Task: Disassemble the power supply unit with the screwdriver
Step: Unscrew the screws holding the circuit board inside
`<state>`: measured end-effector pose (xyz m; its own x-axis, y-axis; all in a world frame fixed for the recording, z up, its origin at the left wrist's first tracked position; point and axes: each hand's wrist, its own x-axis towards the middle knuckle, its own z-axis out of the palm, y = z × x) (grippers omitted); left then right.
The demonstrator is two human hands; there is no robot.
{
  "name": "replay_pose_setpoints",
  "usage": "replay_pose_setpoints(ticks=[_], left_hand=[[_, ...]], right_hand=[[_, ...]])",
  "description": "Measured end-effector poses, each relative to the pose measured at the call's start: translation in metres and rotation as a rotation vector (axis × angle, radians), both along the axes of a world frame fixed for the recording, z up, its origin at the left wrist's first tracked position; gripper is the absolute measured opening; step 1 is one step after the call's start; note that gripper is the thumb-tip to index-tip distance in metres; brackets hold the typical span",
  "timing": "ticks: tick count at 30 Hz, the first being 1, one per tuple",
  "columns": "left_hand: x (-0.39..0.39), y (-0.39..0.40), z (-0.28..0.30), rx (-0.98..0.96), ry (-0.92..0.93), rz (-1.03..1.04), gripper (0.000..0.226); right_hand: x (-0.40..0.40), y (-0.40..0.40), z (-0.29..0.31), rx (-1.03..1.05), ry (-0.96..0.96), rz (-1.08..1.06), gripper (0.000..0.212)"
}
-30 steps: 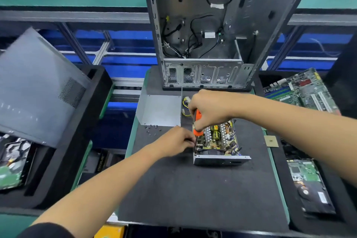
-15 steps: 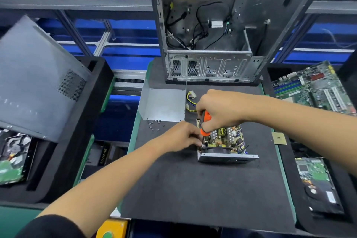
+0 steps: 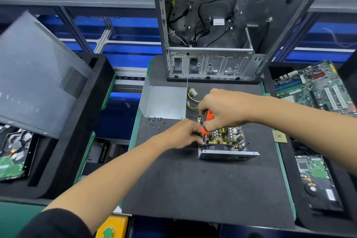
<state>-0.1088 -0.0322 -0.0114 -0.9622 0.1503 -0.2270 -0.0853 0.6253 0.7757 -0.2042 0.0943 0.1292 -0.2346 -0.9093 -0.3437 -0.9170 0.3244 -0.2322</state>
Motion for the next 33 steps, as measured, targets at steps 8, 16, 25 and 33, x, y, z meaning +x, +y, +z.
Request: replay_pose_setpoints(ticks=[8,16,25,33], left_hand=[[0.002,0.002,0.001,0.002,0.031,-0.002,0.010],[-0.001,0.001,0.003,-0.014,0.058,-0.012,0.006],[0.003,0.000,0.000,-0.052,0.069,-0.025,0.016],[0.002,-0.002,0.001,-0.027,0.073,0.025,0.004]], right_hand=[[0.009,0.004,0.000,-0.012,0.055,0.056,0.021],[0.007,0.005,0.004,-0.013,0.027,0.017,0.023],[0.011,0.007,-0.004,-0.016,0.088,0.099,0.026],[0.010,0.002,0.005,0.007,0.073,0.076,0.034]])
